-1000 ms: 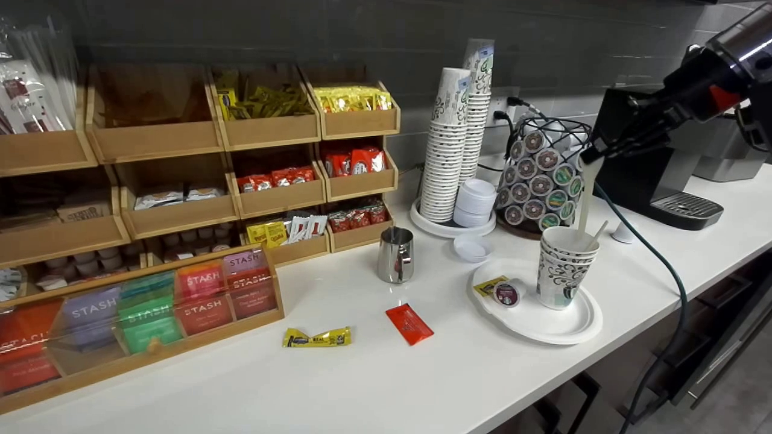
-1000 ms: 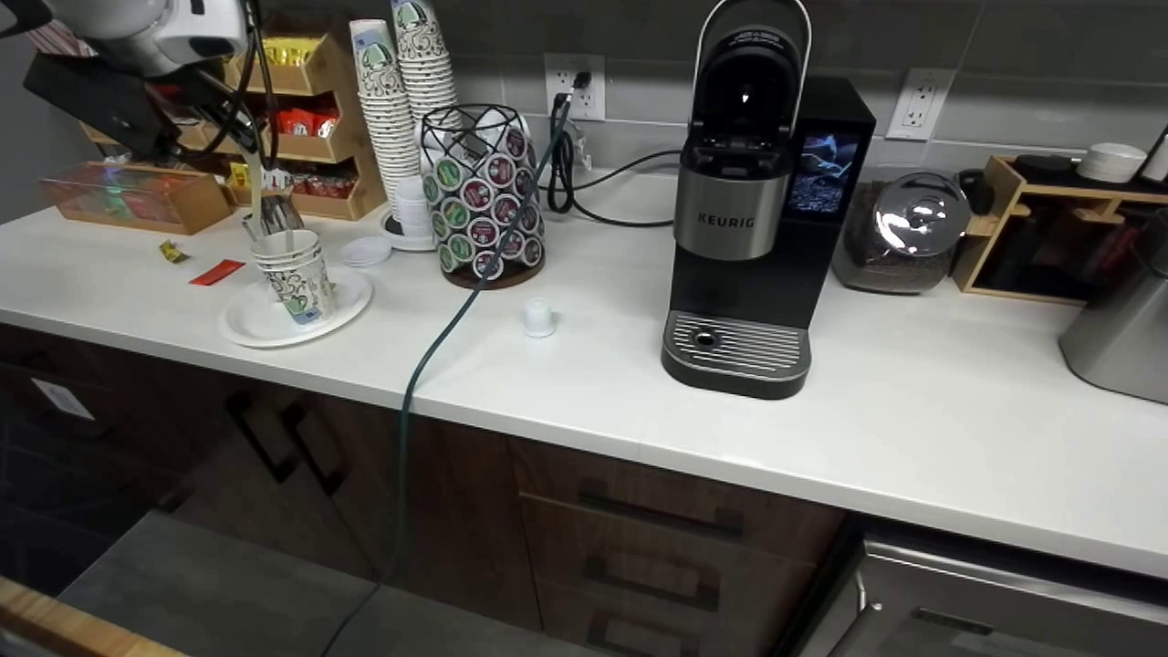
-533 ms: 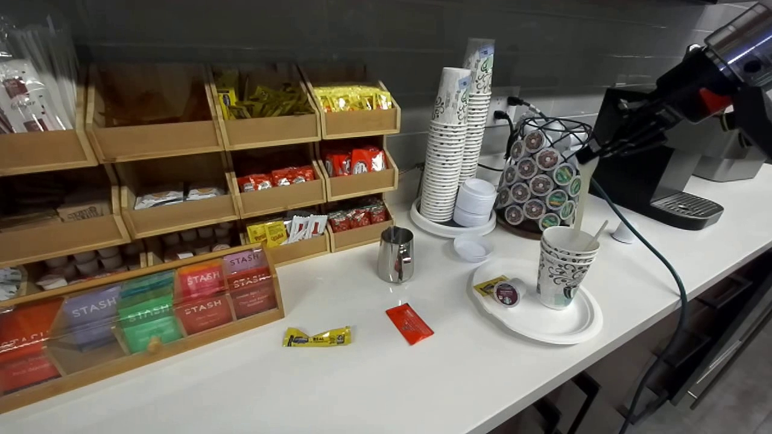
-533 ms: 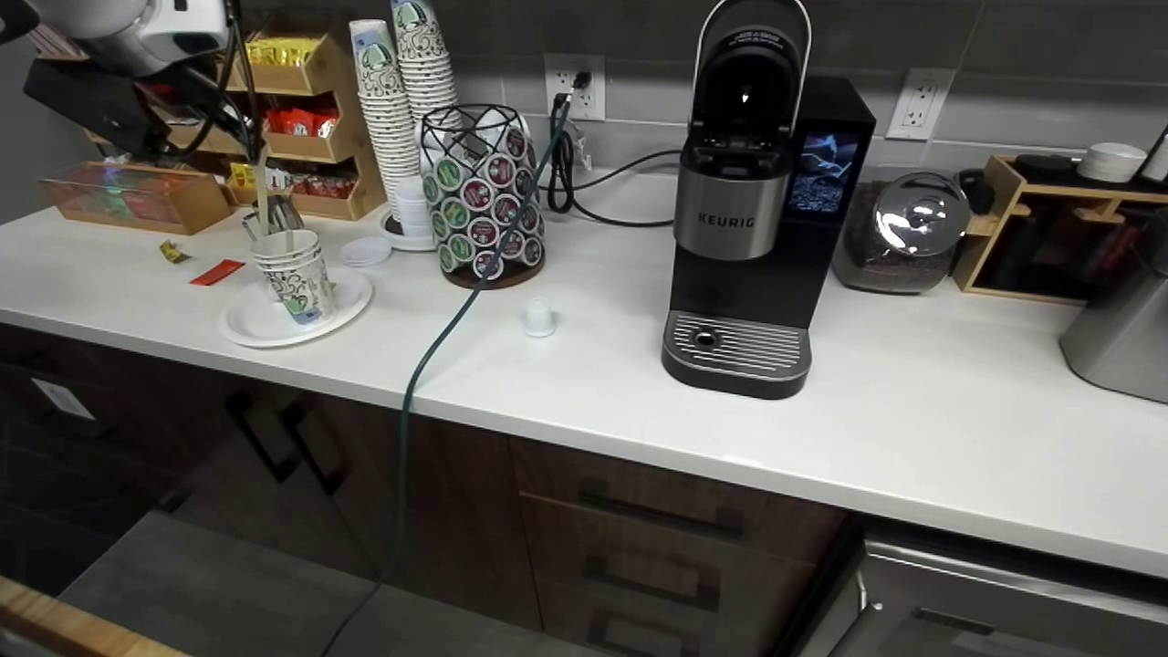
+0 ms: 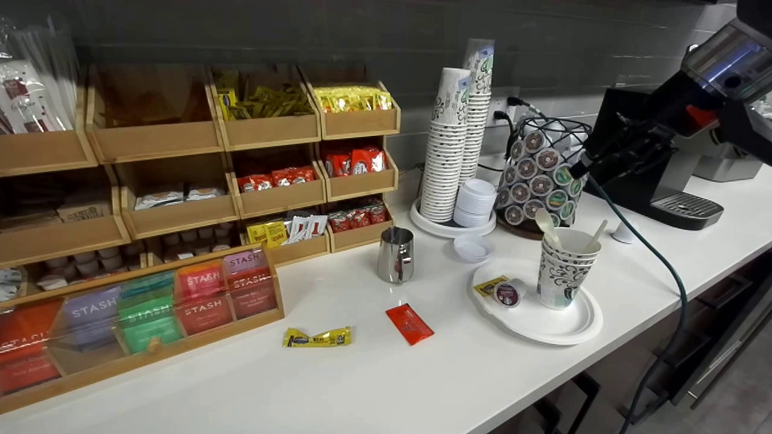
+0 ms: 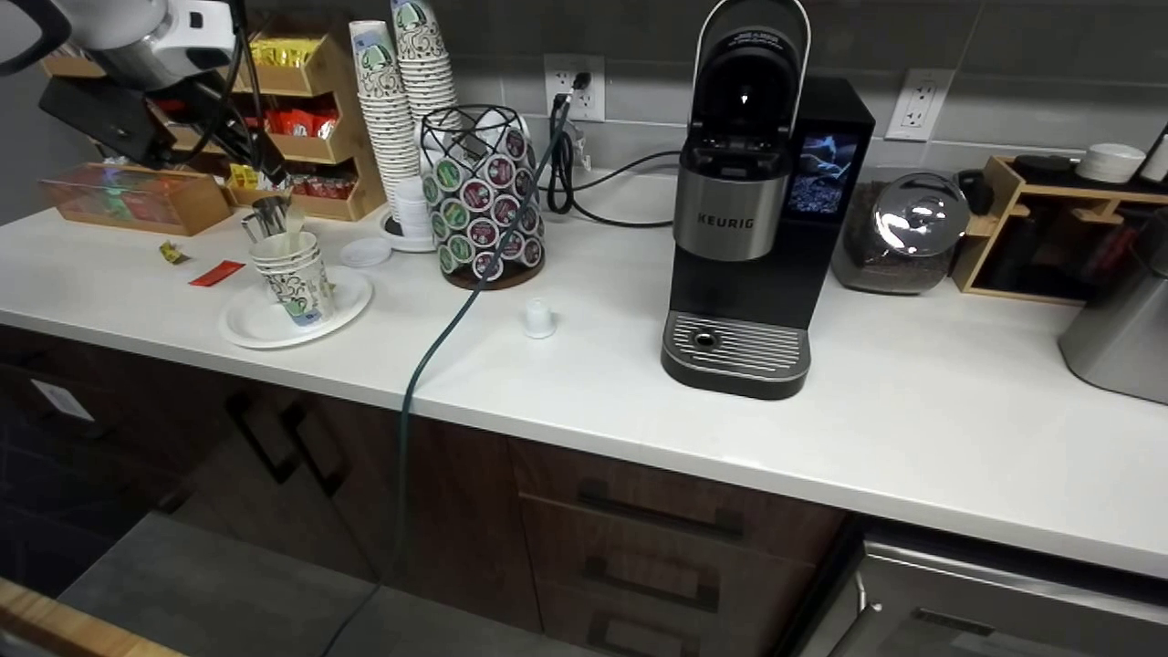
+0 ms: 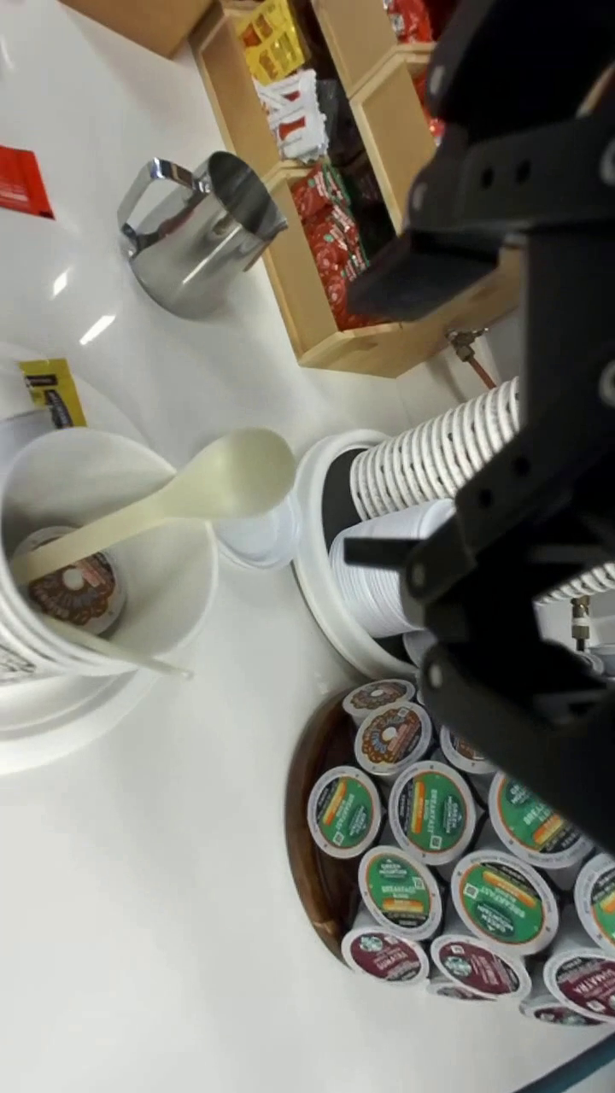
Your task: Move the spoon from the silver cup to the white cup
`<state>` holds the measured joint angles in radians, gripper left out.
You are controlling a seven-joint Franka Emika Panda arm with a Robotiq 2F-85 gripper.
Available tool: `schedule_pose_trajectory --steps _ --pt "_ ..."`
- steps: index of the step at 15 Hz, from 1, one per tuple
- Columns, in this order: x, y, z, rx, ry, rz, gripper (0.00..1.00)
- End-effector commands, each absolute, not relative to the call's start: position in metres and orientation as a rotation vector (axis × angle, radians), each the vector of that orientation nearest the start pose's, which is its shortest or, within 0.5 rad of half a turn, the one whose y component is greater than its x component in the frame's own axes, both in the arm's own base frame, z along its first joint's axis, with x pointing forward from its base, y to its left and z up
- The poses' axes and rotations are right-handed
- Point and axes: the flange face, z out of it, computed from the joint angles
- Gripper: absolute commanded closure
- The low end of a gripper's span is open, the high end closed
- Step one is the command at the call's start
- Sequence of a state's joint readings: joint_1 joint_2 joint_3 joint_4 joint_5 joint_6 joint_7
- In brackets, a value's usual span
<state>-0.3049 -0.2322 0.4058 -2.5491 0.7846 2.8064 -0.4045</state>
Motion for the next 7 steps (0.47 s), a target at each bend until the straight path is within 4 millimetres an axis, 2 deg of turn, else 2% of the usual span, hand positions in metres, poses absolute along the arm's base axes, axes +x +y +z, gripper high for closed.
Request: schedule_pose_trajectory --steps 1,3,5,6,7 --pt "0.444 0.009 0.391 -2.814 -0.009 -0.655 0.02" --pt "0.427 -0.003 0.388 -2.830 -0.143 -0.628 0.00" --pt "0.414 -0.014 0.391 -2.825 -0.252 -0.677 0.00" --pt "0.437 -0.009 0.388 -2.831 -0.142 -0.657 0.00" --pt "0.433 -0.014 0.388 -2.826 -0.149 -0.663 0.00"
